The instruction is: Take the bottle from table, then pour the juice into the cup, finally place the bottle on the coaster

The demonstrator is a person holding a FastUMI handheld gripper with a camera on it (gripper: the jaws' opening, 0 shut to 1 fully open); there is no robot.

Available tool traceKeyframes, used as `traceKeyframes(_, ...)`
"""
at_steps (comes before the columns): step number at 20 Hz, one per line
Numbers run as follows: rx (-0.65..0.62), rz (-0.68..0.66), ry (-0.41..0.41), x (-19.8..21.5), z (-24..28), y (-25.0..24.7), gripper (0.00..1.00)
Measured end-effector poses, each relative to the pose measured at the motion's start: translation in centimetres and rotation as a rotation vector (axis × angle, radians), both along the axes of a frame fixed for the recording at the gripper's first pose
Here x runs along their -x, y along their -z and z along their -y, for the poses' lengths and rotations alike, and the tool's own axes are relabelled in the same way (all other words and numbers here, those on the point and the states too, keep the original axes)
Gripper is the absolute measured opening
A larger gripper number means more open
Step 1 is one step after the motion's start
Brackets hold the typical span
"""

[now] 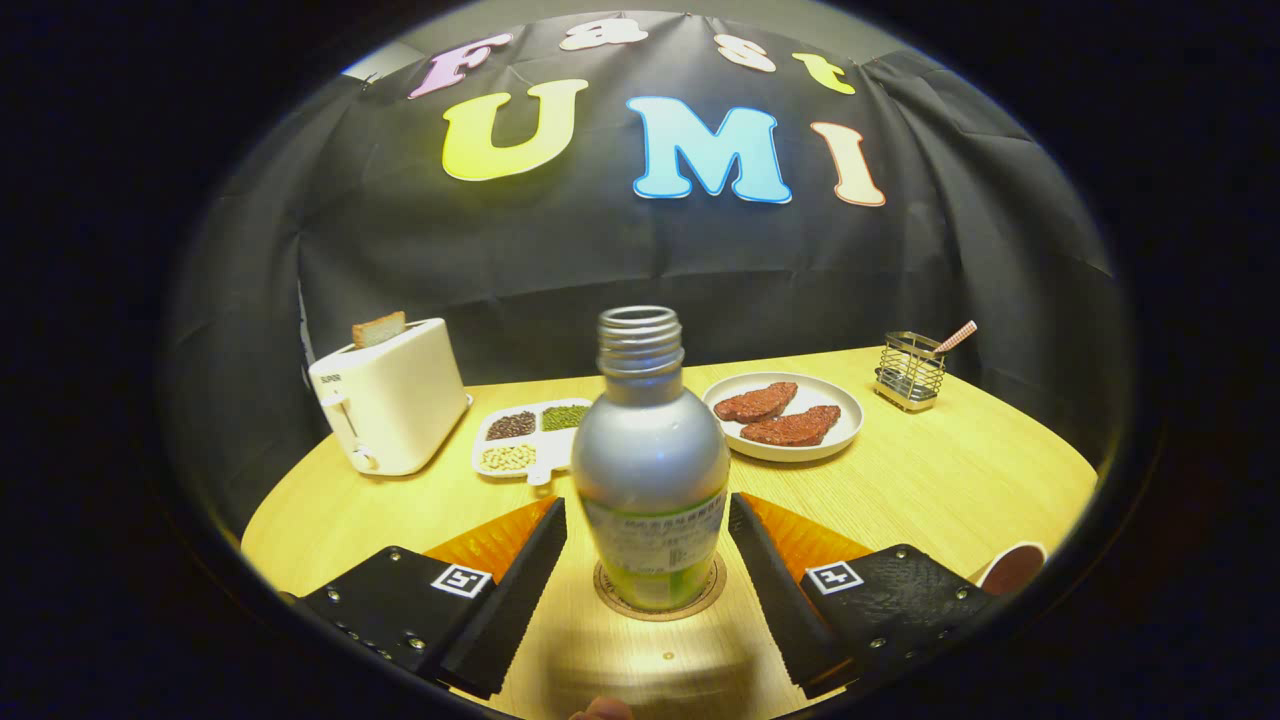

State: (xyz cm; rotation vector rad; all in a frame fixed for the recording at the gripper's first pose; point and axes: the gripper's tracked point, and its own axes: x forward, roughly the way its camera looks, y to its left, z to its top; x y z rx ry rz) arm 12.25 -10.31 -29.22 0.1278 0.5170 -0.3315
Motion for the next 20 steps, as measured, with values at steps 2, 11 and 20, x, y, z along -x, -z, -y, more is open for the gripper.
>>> traceKeyframes(2, 0.011, 0.024, -0.024, 0.9, -0.3, -2.3, 0.99)
traceKeyframes(11, 0.005, 0.217, -0.139, 3.7, -4.1, -14.1, 0.98)
traceKeyframes(20, 0.02, 0.313, -0.244, 8.3, -7.0, -19.9, 0.98)
